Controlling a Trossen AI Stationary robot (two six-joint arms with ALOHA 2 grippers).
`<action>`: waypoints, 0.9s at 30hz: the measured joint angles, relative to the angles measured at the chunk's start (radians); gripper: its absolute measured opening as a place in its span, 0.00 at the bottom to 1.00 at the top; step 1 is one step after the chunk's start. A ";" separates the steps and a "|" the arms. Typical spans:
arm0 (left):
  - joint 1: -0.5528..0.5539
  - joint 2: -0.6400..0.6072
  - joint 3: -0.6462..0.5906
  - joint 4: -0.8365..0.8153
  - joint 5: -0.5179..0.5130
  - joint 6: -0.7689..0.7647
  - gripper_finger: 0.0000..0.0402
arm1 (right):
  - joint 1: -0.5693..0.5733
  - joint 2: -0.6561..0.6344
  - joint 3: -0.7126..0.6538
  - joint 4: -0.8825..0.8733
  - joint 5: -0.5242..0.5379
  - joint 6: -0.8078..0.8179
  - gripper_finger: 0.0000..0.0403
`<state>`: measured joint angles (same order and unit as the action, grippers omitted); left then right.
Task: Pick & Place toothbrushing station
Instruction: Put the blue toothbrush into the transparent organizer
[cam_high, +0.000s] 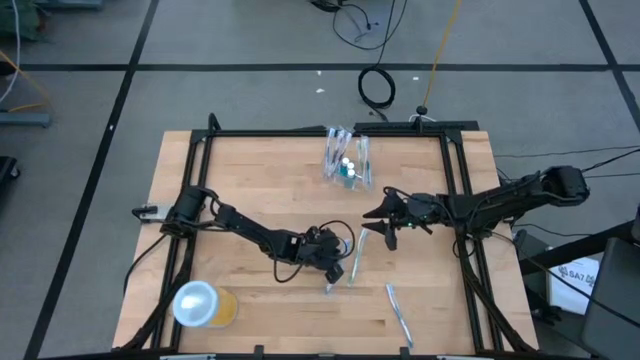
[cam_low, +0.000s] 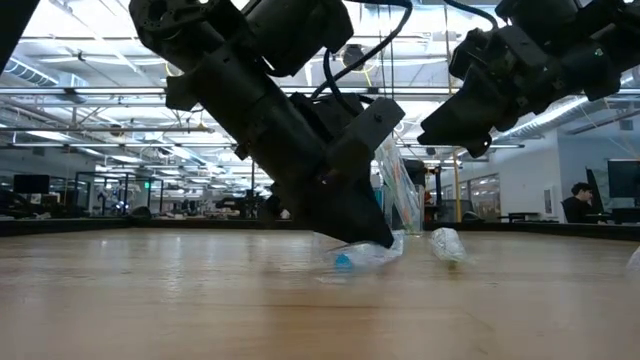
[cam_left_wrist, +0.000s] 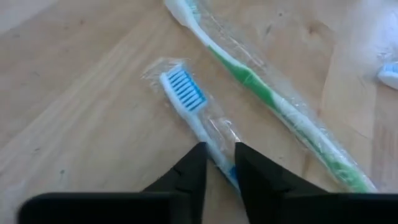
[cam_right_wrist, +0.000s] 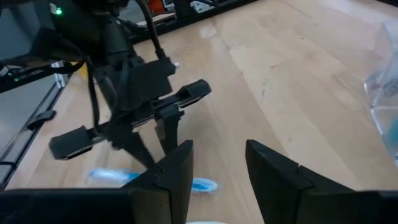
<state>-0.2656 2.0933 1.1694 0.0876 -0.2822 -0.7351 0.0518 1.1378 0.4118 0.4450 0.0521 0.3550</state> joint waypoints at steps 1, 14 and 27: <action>-0.001 0.000 0.000 -0.002 0.000 0.001 0.17 | 0.004 0.000 0.000 0.000 0.000 0.000 0.35; -0.012 -0.147 -0.004 -0.118 -0.074 0.081 0.01 | 0.022 0.000 0.000 0.064 0.004 -0.029 0.35; -0.121 -0.463 -0.003 -0.244 -0.439 0.249 0.01 | 0.023 0.132 0.000 0.355 -0.004 -0.084 0.35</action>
<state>-0.3869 1.6300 1.1667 -0.1568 -0.7213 -0.4860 0.0748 1.2694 0.4122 0.8003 0.0477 0.2711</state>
